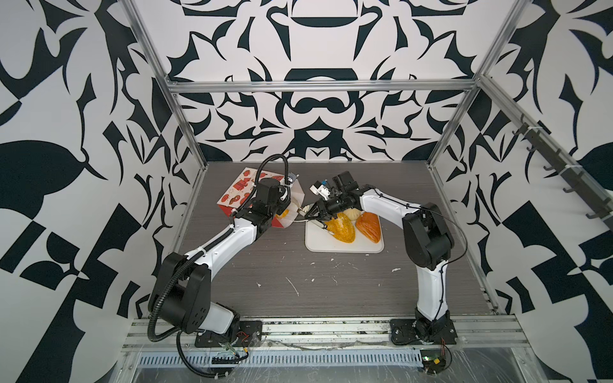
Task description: Take the fake bread out of the paper bag
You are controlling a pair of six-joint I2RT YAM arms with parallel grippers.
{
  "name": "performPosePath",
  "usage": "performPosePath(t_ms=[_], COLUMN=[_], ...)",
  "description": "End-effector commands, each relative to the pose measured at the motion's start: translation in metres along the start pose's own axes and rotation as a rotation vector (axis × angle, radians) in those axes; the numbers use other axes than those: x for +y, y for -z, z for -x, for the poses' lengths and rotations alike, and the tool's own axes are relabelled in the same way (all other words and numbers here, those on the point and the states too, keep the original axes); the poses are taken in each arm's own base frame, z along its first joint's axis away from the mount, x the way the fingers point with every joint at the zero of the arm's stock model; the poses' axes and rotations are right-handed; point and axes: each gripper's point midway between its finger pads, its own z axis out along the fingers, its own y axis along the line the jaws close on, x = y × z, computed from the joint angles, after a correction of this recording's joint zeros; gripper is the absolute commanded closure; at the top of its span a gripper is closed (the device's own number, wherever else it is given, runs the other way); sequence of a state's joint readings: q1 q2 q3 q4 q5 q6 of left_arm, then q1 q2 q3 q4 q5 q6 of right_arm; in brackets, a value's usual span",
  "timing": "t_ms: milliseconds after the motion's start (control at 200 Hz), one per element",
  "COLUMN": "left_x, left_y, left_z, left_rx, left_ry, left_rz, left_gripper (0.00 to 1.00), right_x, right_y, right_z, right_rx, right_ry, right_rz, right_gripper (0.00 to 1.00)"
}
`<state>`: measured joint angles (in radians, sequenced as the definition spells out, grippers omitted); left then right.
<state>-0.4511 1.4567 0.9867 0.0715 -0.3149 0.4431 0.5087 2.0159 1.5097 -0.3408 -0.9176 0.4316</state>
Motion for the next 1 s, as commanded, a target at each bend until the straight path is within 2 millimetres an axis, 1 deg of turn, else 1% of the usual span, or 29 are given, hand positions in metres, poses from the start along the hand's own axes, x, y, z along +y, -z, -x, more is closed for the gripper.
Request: performPosePath(t_ms=[0,240,440,500,695,835,995], left_x=[0.012,0.018,0.026,0.028,0.033,0.037,0.039], left_y=[-0.002,-0.005,-0.009,-0.009,-0.008,-0.009,-0.012], left_z=[0.004,0.001,0.000,0.000,0.001,-0.001,-0.005], left_rx=[-0.009,0.005,0.016,0.018,0.018,0.027,0.045], left_ry=[0.023,0.032,0.049,0.052,0.059,0.063,0.063], left_rz=[0.047,0.080,0.112,0.121,0.142,0.162,0.177], left_gripper=[0.93,0.93,0.93,0.93,0.93,0.93,0.93], right_x=[0.028,0.032,0.031,0.030,0.046,0.046,0.047], right_y=[0.023,0.042,0.054,0.057,0.070,0.077,0.089], right_z=[0.007,-0.007,-0.016,-0.016,-0.010,-0.008,-0.014], right_rx=[-0.055,-0.072,-0.083,-0.091,-0.130,-0.142,-0.156], right_ry=[0.101,0.108,0.100,0.096,0.128,0.124,0.118], right_rz=[0.028,0.006,-0.008,-0.011,0.005,-0.001,-0.016], right_gripper=[1.00,1.00,1.00,1.00,1.00,1.00,1.00])
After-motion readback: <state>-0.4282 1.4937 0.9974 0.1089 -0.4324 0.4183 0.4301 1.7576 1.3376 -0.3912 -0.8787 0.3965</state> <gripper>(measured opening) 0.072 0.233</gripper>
